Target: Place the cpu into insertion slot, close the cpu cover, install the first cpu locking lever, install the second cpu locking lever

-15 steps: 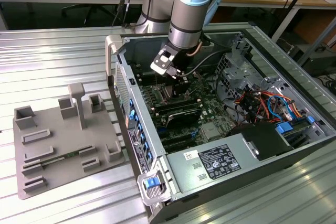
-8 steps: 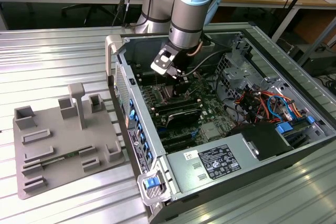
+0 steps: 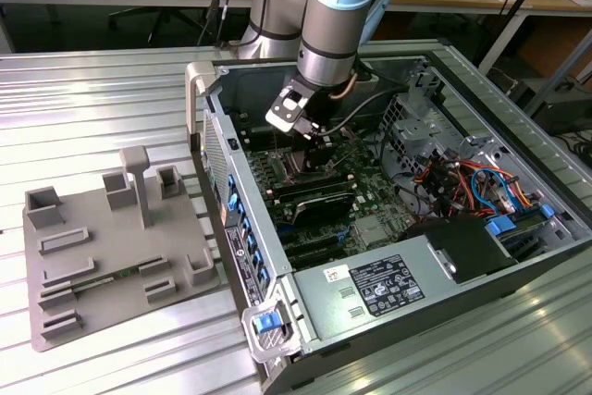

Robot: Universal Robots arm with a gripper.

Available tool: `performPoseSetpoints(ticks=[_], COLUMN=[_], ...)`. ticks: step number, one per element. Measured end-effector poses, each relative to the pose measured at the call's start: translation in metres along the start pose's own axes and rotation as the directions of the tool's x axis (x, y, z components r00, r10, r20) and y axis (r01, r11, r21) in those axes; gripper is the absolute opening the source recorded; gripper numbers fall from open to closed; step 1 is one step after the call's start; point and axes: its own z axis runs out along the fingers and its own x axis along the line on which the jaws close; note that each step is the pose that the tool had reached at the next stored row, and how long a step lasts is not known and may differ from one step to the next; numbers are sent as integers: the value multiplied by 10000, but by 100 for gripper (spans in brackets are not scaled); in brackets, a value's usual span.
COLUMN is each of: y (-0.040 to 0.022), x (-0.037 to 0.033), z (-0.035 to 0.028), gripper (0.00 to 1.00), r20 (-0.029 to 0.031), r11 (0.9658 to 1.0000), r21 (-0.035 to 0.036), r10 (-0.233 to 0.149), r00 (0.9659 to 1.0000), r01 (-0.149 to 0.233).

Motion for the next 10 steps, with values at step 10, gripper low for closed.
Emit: performPoseSetpoints(ticks=[10], y=[-3], x=[2], z=[27], gripper=[54], r20=[1], r11=[10000], r21=[1], r10=[1], r00=[10000], r01=[-1])
